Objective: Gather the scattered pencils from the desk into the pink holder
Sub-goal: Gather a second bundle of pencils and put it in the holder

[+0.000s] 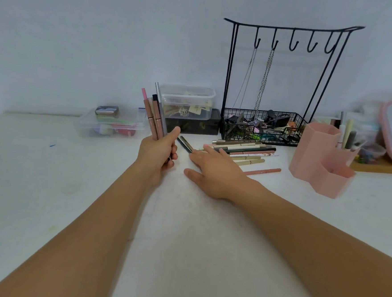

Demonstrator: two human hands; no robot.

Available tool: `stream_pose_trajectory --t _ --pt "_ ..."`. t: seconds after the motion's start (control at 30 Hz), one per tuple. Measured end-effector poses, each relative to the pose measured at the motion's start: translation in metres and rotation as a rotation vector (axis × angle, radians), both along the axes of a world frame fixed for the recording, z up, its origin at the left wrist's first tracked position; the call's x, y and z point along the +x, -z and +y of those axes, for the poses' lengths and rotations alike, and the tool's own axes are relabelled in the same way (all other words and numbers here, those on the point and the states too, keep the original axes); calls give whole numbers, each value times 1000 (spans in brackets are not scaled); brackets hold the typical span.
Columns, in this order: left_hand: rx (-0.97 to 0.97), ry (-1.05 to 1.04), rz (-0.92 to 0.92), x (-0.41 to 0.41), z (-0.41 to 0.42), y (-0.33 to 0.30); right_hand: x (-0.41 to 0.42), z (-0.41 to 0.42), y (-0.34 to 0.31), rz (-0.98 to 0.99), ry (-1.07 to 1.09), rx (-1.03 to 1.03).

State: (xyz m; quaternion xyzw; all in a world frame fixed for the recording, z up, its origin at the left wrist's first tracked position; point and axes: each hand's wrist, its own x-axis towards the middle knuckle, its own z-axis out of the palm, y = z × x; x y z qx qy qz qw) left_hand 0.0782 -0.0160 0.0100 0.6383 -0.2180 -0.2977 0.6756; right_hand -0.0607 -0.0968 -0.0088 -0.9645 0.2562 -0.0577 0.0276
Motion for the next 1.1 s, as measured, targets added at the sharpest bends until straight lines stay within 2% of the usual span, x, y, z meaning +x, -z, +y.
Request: stream_pose_trajectory --t 0.27,0.47,0.77,0.87,1.0,1.03,1.1 --pt "17 21 -39 -3 0 2 -2 14 -16 40 -16 -182" --pt "46 23 -49 -5 0 2 5 11 -19 -193 96 18" --pt "0 96 -76 -13 1 4 2 11 -36 -44 244 212" --pt "-66 119 16 -17 1 0 -8 6 -48 -215 275 431" --pt "-151 200 135 -30 1 -4 -23 -7 -75 -646 188 1003" --pt "-166 229 148 -34 1 -4 -25 -8 -79 -690 144 1090" --pt "-188 296 140 -39 1 -4 -25 -8 -80 -707 84 1129"
